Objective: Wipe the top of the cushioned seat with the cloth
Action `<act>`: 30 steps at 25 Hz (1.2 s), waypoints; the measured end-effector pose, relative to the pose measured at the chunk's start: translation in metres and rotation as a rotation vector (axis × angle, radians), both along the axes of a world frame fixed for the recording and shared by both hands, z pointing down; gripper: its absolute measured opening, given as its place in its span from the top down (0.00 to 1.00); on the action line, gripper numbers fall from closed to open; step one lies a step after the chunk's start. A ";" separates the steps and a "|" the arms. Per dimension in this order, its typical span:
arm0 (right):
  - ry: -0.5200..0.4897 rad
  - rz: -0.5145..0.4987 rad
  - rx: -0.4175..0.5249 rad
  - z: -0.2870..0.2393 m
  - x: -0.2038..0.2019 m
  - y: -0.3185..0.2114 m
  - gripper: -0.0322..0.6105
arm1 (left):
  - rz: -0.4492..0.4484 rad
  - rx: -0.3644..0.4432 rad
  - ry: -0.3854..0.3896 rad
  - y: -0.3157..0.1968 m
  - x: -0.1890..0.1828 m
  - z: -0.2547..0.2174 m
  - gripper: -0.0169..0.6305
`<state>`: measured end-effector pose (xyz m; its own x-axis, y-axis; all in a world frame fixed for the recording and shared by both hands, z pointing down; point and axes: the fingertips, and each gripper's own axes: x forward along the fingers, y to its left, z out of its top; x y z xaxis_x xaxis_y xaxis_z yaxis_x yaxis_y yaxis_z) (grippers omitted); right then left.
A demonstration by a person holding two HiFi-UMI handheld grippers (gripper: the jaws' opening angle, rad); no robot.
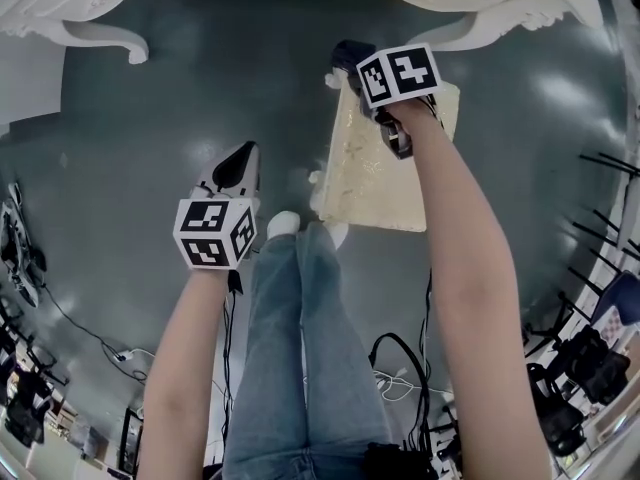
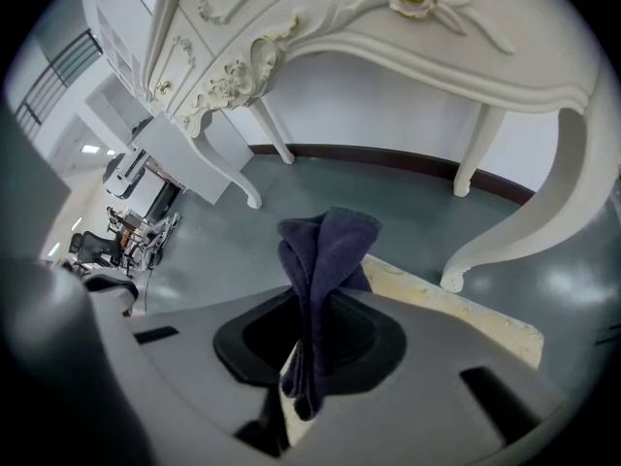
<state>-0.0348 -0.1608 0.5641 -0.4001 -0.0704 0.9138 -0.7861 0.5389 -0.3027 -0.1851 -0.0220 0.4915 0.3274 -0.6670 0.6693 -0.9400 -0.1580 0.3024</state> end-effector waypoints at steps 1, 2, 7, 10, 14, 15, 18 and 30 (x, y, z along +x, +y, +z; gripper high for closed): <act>-0.005 -0.003 0.003 0.000 -0.005 0.001 0.89 | -0.003 -0.001 -0.002 0.001 -0.003 0.000 0.97; -0.012 -0.004 0.006 0.001 -0.010 0.003 0.89 | -0.006 -0.002 -0.004 0.002 -0.006 0.000 0.97; -0.058 -0.012 0.063 0.001 -0.035 0.010 0.89 | -0.016 -0.002 -0.010 0.004 -0.015 -0.004 0.97; -0.146 -0.004 0.108 -0.011 -0.050 0.014 0.89 | -0.015 0.003 -0.010 0.003 -0.018 -0.011 0.97; -0.234 0.009 0.154 -0.037 -0.058 0.015 0.89 | 0.010 0.021 -0.022 0.001 -0.015 -0.026 0.97; -0.246 0.008 0.169 -0.045 -0.057 0.014 0.89 | 0.019 0.025 -0.024 0.001 -0.014 -0.030 0.97; -0.290 0.024 0.206 -0.066 -0.053 0.012 0.89 | 0.035 0.039 -0.028 -0.004 -0.010 -0.044 0.97; -0.465 0.185 0.351 -0.153 -0.001 0.024 0.89 | 0.073 0.158 -0.001 -0.022 0.025 -0.112 0.97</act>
<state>-0.0359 -0.1372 0.4114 -0.7038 -0.4419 0.5562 -0.7044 0.5355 -0.4659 -0.1599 -0.0438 0.3797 0.3783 -0.7384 0.5582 -0.9245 -0.2715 0.2674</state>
